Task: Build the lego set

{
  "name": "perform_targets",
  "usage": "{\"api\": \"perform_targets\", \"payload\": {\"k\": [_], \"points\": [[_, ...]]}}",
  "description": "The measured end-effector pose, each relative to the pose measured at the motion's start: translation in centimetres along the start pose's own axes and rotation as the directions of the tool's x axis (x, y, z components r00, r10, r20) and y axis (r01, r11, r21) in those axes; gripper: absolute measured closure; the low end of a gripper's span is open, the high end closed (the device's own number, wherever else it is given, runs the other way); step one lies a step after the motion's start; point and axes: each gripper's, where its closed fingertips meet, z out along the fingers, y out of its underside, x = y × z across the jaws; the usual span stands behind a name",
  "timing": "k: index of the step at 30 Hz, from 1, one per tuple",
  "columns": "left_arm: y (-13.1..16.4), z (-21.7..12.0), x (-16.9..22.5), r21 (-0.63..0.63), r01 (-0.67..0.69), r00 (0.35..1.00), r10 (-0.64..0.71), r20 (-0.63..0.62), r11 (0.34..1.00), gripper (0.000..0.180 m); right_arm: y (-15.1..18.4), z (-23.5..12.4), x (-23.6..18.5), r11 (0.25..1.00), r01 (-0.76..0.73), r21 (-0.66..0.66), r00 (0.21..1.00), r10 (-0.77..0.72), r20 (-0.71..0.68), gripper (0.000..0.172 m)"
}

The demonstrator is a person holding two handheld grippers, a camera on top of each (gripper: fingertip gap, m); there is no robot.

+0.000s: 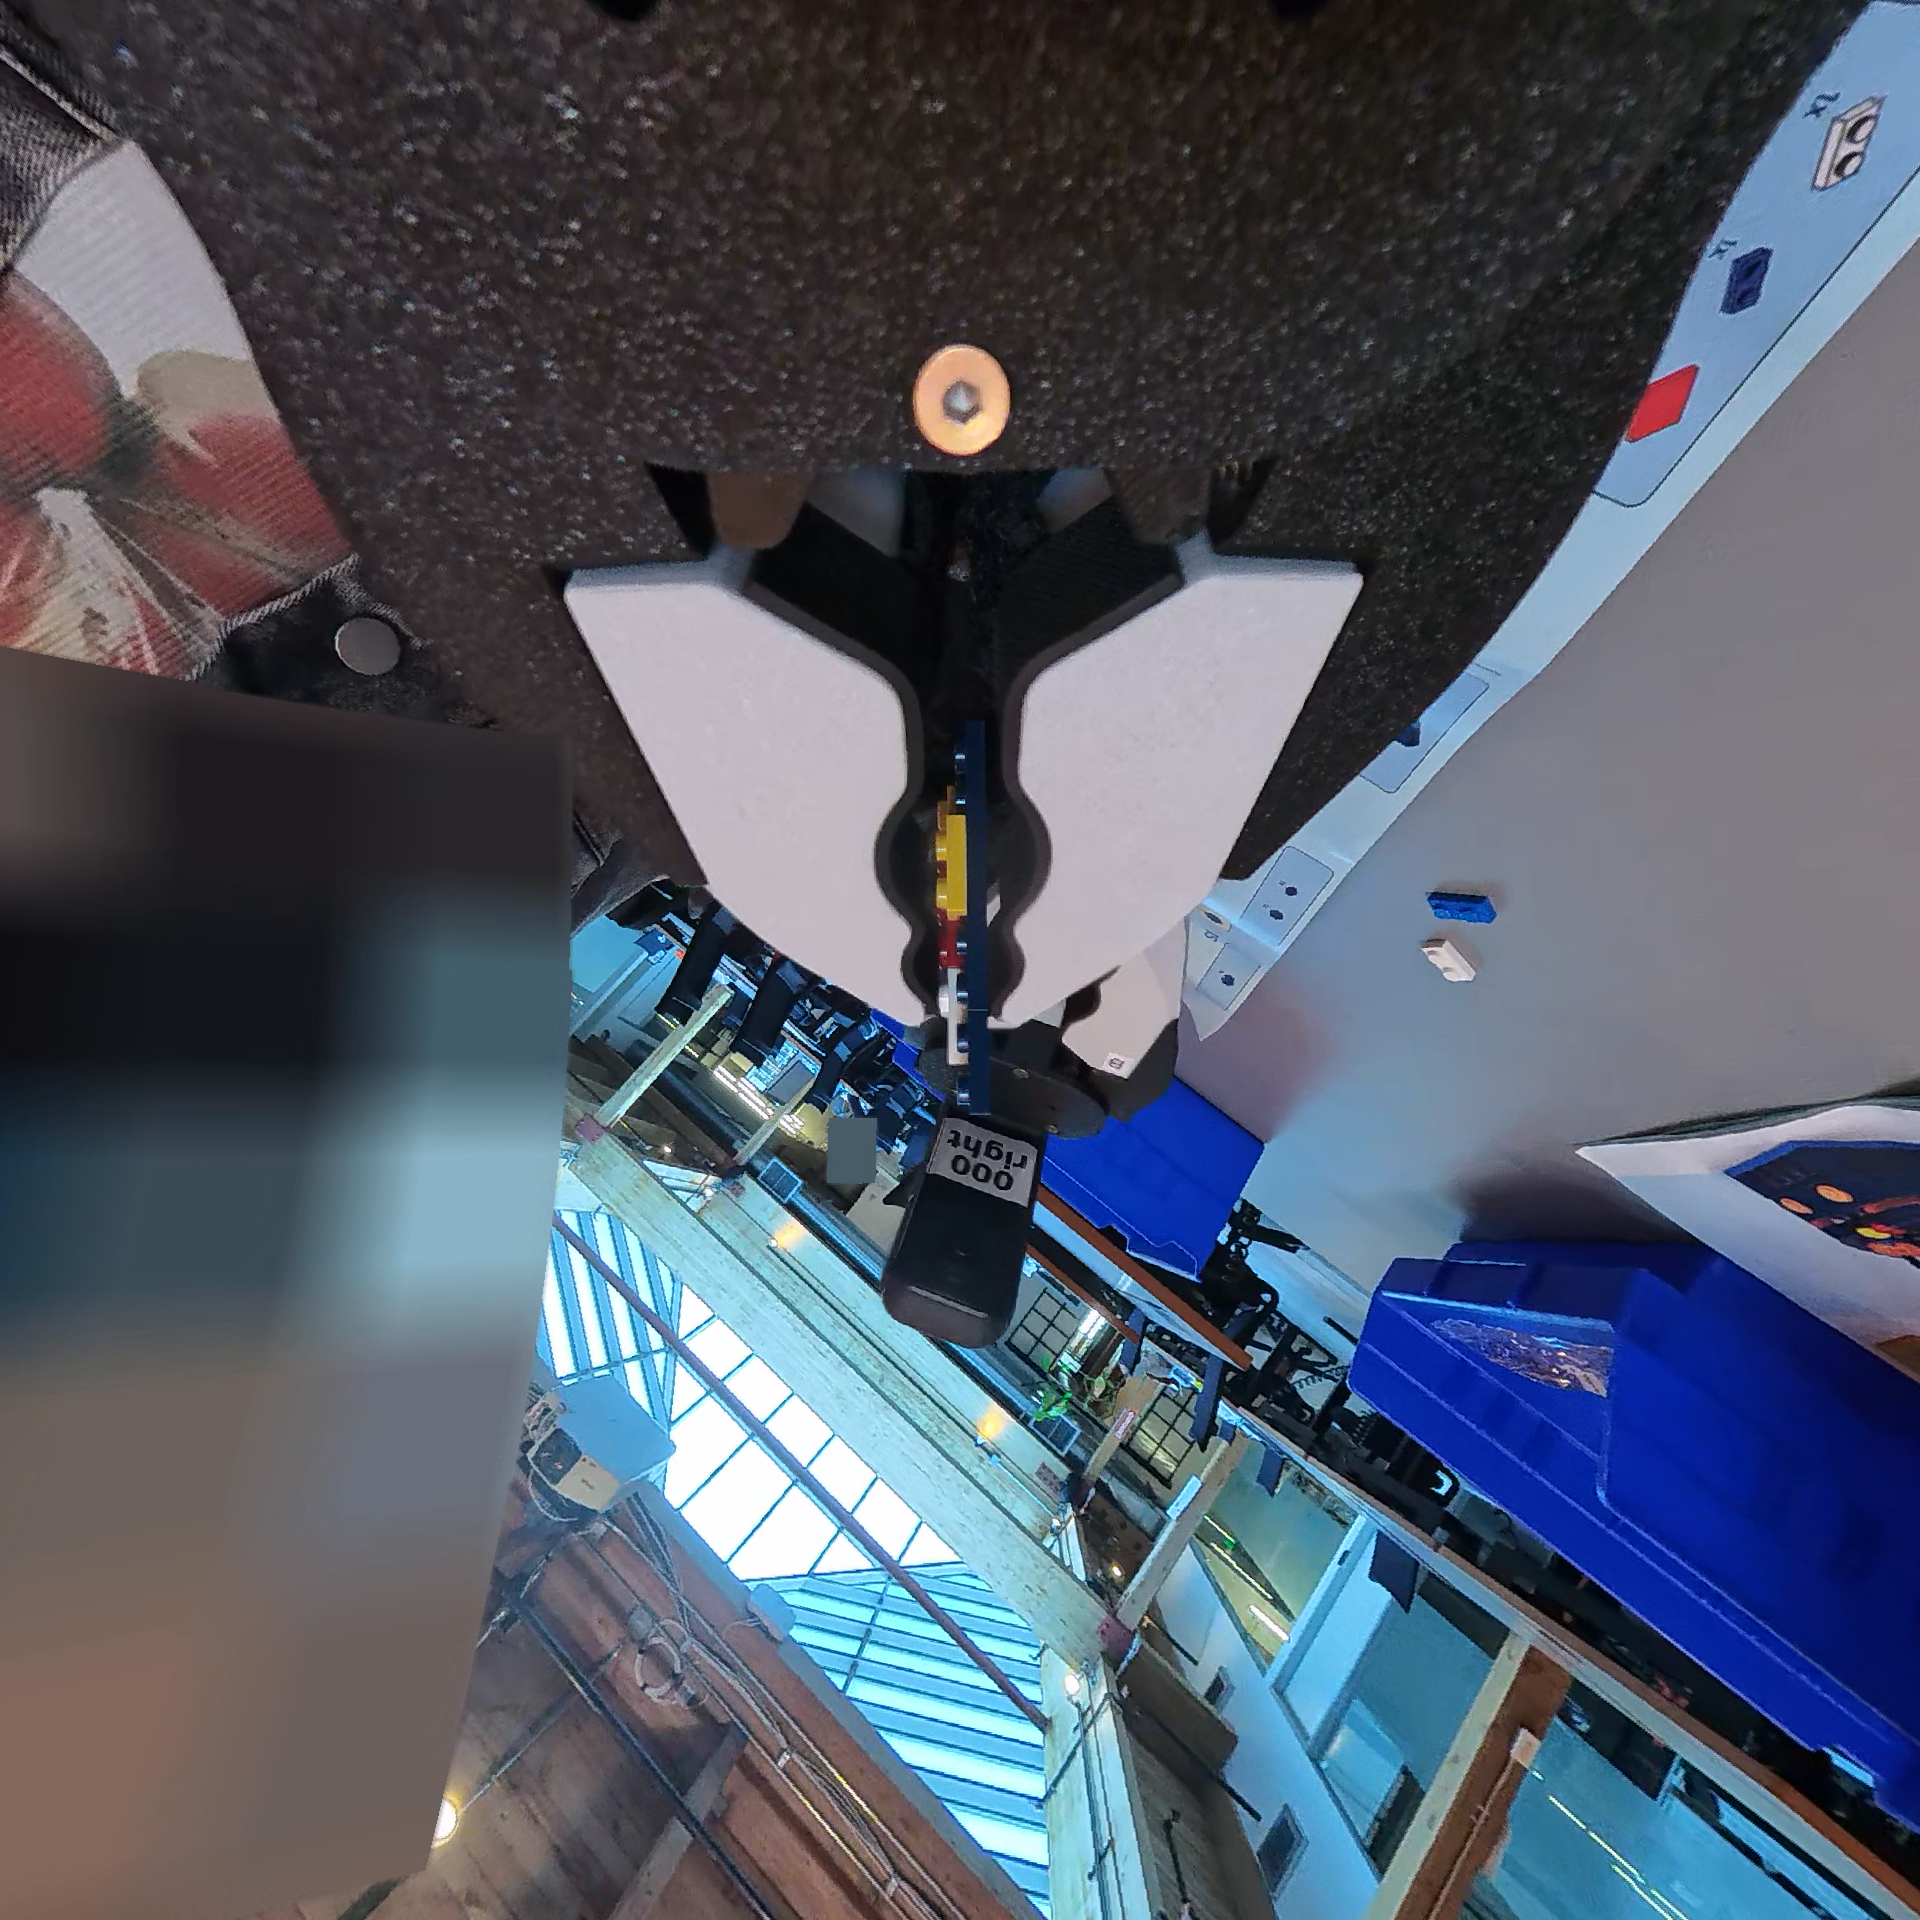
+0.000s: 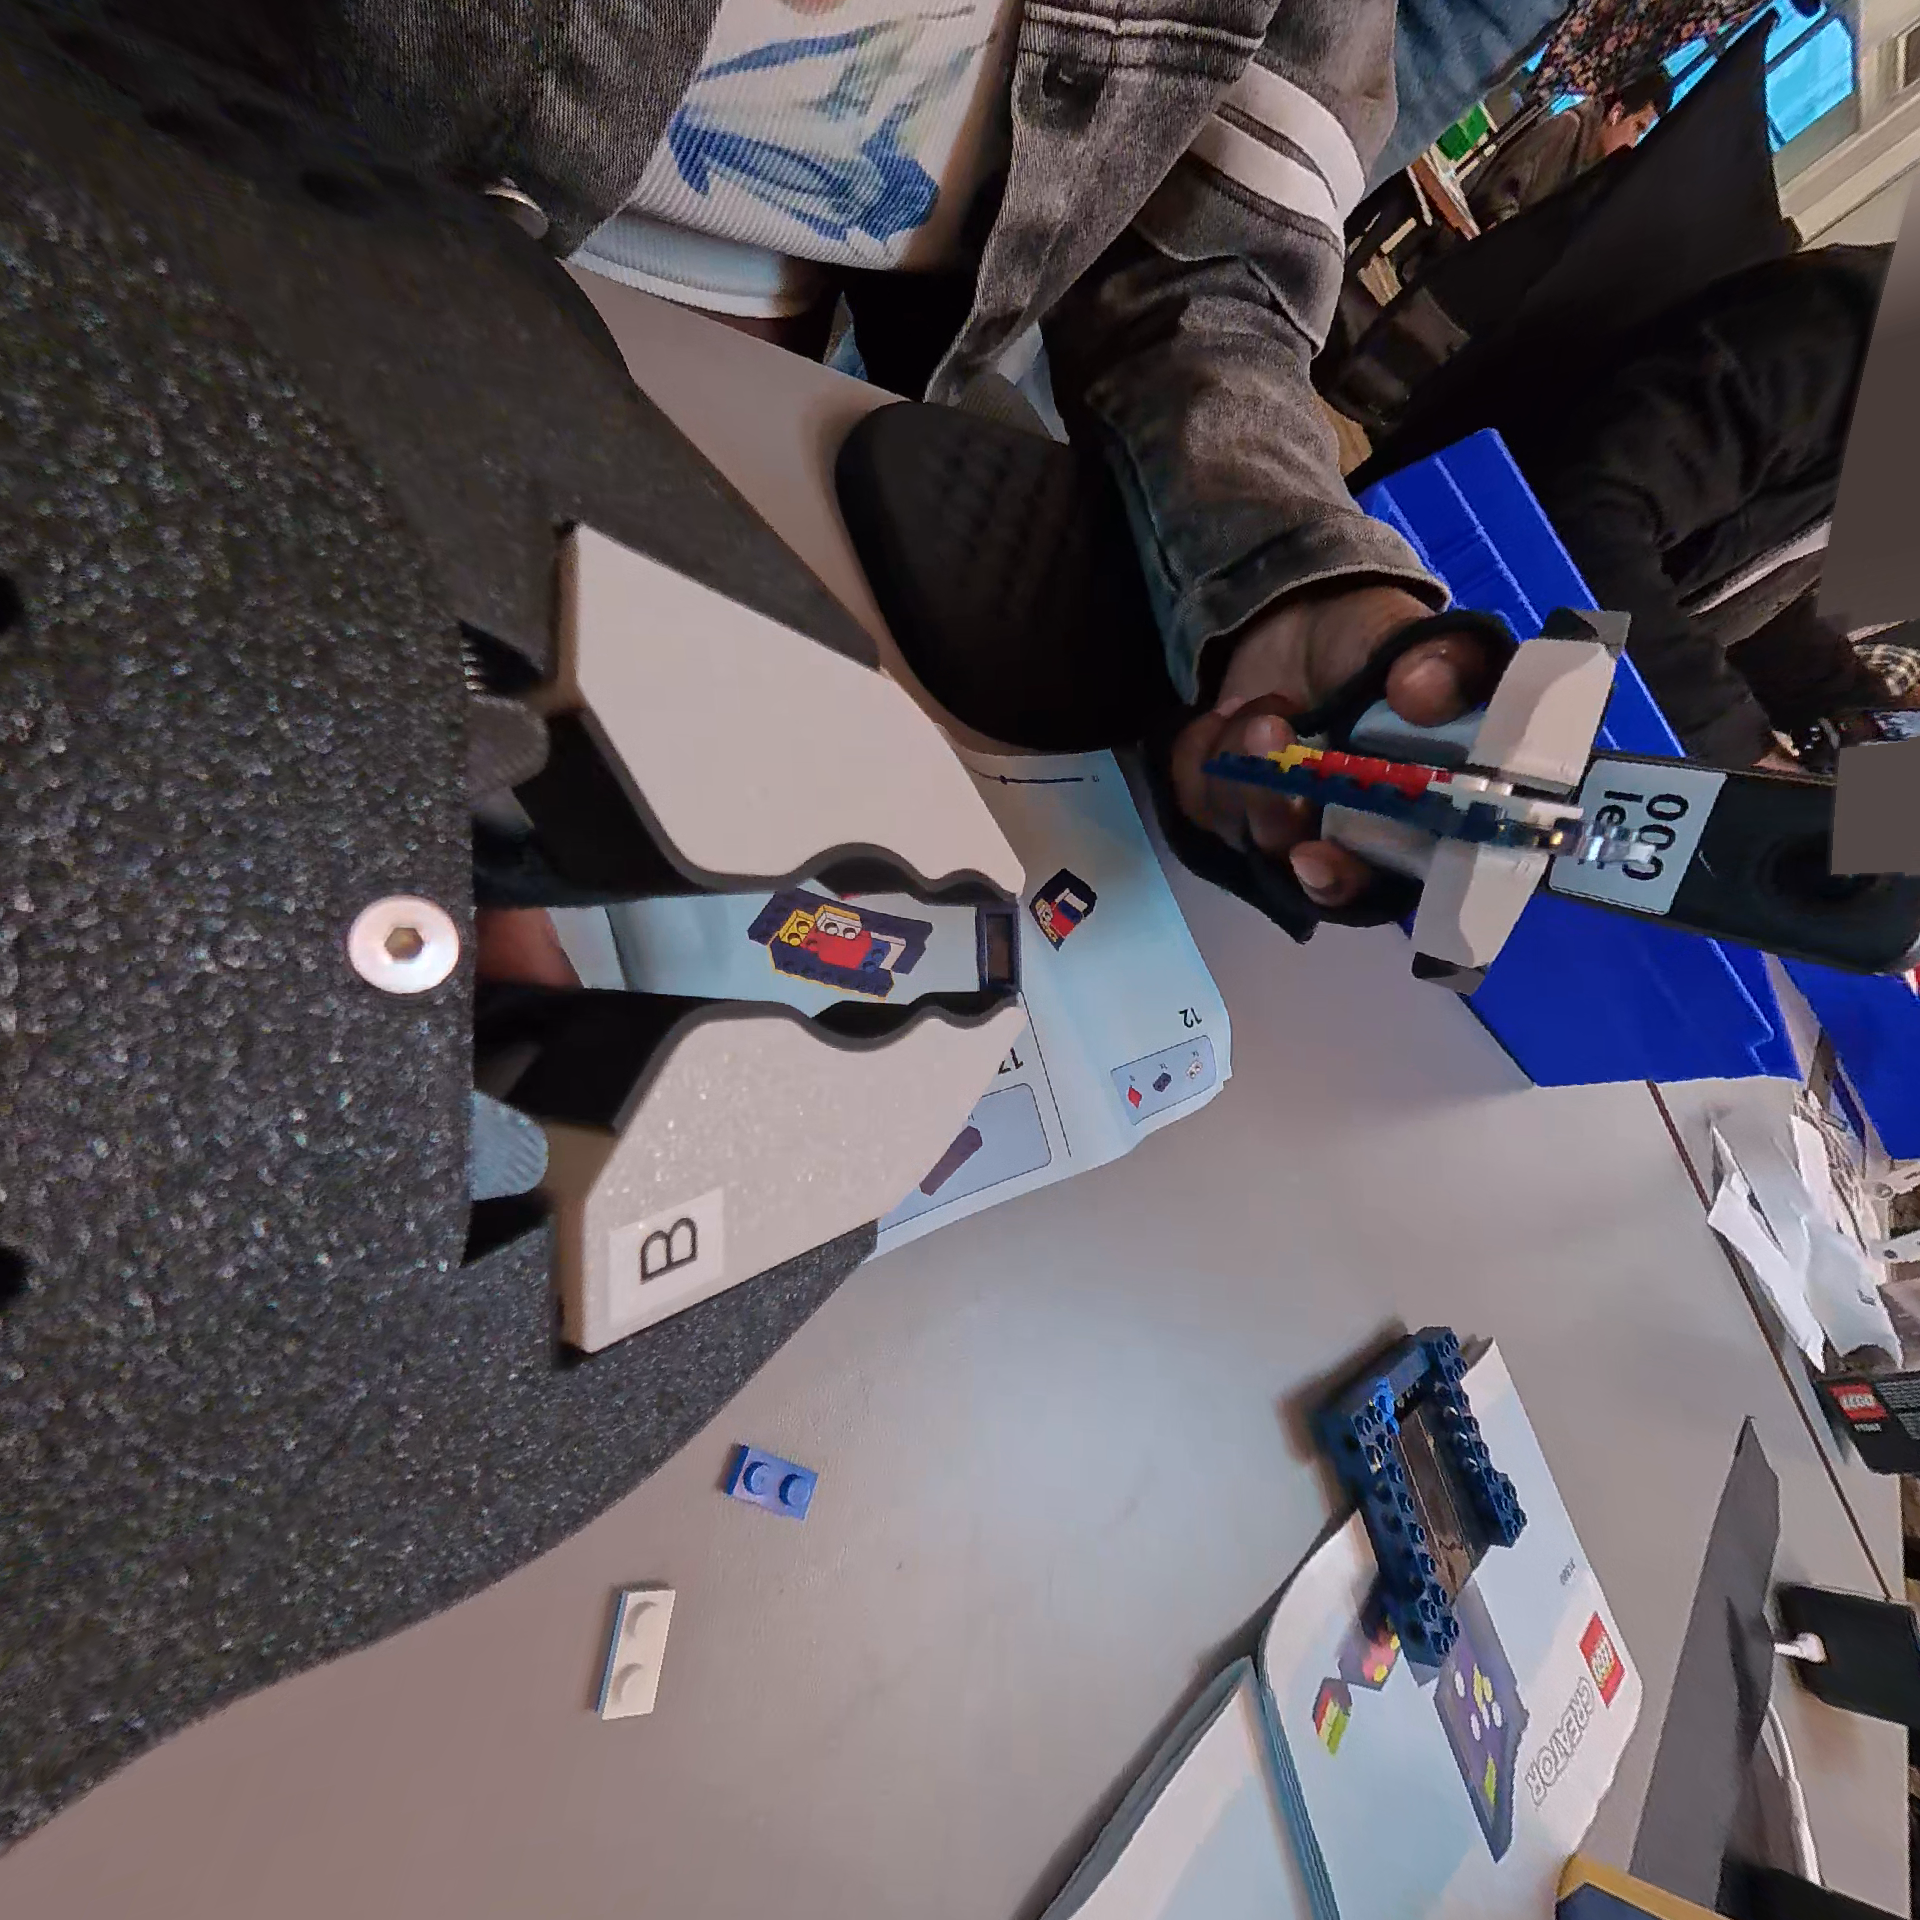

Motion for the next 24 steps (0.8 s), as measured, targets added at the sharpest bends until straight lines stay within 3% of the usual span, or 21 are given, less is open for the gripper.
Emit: {"api": "perform_targets", "payload": {"k": [6,16,24], "points": [[0.0,0.0,0.0,0.000,0.003,1.000,-0.003,-0.007,1.000,0.173,-0.7,-0.4,0.1,0.997,-0.044,0.055,0.999,0.044,0.011,0.156],[0.1,-0.1,0.0,0.005,0.039,0.999,-0.039,-0.024,0.999,0.173,-3.6,-2.3,0.1,0.939,-0.208,0.273,0.977,0.183,0.113,0.157],[-0.3,-0.3,-0.1,0.030,0.046,0.999,-0.045,-0.017,0.999,0.173,-2.3,-1.5,0.1,0.933,-0.311,0.180,0.947,0.287,0.146,0.157]]}}
